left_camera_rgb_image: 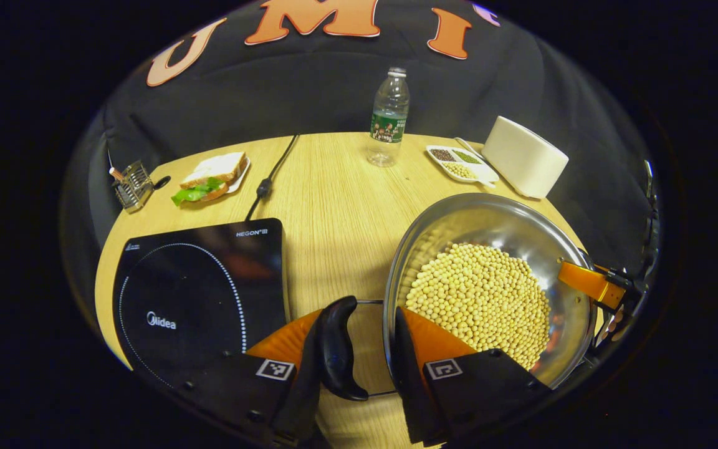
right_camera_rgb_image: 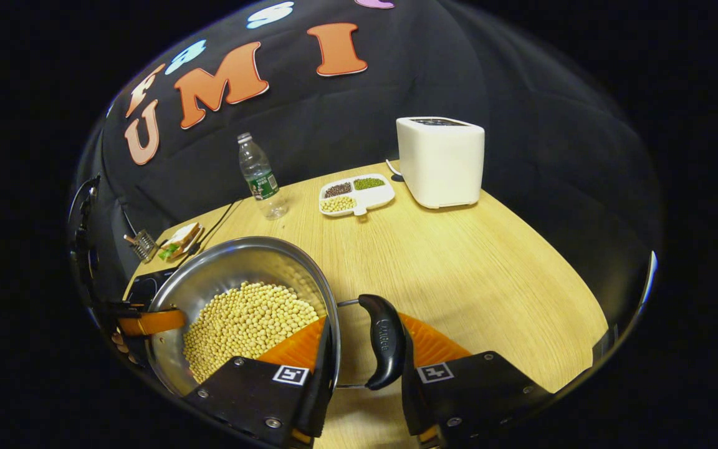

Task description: First push the handle of the pot to place it horizontally, then grasp the pot with both hands and set it on the induction cooktop.

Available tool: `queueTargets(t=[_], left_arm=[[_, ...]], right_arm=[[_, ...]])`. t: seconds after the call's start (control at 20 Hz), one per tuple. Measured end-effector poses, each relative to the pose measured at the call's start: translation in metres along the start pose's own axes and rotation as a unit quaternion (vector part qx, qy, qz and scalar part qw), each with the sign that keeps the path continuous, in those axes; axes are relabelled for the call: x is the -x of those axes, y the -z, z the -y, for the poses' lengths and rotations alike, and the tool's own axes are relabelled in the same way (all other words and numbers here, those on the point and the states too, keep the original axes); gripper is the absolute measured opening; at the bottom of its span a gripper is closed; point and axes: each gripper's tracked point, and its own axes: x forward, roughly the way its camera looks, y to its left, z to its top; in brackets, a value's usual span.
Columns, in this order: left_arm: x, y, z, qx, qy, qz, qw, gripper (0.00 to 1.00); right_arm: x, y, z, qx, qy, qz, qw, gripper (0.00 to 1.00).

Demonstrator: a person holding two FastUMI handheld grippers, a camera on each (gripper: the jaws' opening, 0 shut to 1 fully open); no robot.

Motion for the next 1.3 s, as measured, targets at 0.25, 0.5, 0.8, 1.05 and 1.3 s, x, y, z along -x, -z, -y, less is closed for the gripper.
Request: queueTargets(t=[0.25, 0.5, 0.8, 1.05, 1.3], left_arm=[[0.038, -0.017, -0.017, 0.006, -0.004, 0.011, 1.0, 0.62], [0.078, -0.021, -0.051, 0.021, -0.007, 0.014, 1.0, 0.62], [0.118, -0.022, -0.115, 0.044, -0.026, 0.023, 0.998, 0.6], [0.146, -0.013, -0.172, 0.078, -0.04, 0.026, 0.996, 0.6], [0.17, -0.001, -0.226, 0.1, -0.06, 0.028, 0.993, 0.61]], right_arm=[[0.03, -0.018, -0.027, 0.005, -0.016, 0.018, 1.0, 0.49], [0.053, -0.031, -0.07, 0.02, -0.031, 0.027, 0.999, 0.48], [0.069, -0.036, -0.138, 0.033, -0.065, 0.031, 0.997, 0.48], [0.078, -0.04, -0.203, 0.053, -0.103, 0.034, 0.993, 0.48], [0.079, -0.032, -0.26, 0.073, -0.124, 0.027, 0.989, 0.48]])
